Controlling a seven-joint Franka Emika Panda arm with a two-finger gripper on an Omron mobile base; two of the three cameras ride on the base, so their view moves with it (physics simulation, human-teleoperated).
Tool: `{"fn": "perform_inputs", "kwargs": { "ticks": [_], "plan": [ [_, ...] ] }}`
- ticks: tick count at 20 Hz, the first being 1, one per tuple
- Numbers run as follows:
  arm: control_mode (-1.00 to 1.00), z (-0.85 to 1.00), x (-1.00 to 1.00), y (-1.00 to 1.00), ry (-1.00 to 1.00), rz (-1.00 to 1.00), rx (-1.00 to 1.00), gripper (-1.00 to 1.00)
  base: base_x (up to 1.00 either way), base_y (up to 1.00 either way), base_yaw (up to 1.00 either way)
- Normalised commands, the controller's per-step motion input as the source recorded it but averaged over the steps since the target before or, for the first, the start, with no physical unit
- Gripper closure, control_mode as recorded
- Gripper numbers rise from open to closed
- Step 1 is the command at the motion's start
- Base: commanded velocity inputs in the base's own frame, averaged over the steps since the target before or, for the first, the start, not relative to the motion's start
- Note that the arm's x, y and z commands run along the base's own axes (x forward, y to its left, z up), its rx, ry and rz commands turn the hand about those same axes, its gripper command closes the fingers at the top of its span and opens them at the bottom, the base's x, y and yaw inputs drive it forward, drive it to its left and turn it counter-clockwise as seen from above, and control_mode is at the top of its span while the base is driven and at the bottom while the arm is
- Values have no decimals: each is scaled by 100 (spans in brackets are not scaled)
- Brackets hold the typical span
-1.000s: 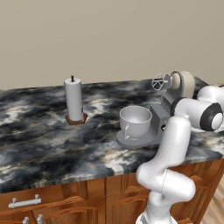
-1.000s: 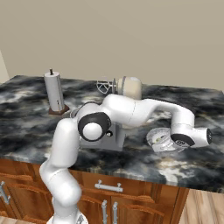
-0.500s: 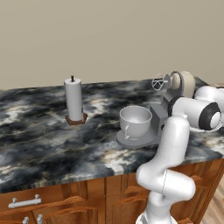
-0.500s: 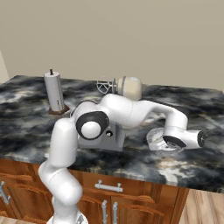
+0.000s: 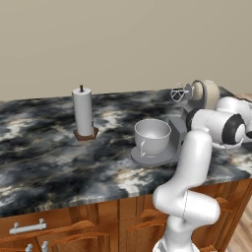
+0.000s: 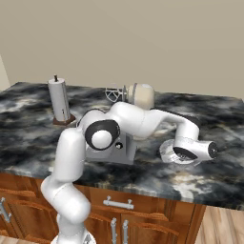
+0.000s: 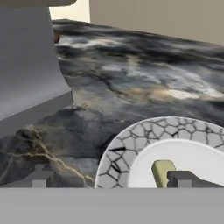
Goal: Add butter and sugar cubes to the stand mixer bowl and then turn on the stand mixer to begin making frosting.
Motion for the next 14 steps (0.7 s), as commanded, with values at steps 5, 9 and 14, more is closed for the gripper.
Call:
{"fn": "perform_inputs", "kwargs": {
  "ticks": [5, 9, 14],
  "plan": [
    [-100, -29, 10, -34, 0, 0, -5, -100, 0, 0, 0],
    [-100, -24, 15, -33, 0, 0, -3, -100, 0, 0, 0],
    [-100, -11, 15, -34, 0, 0, 0, -100, 0, 0, 0]
  ]
}}
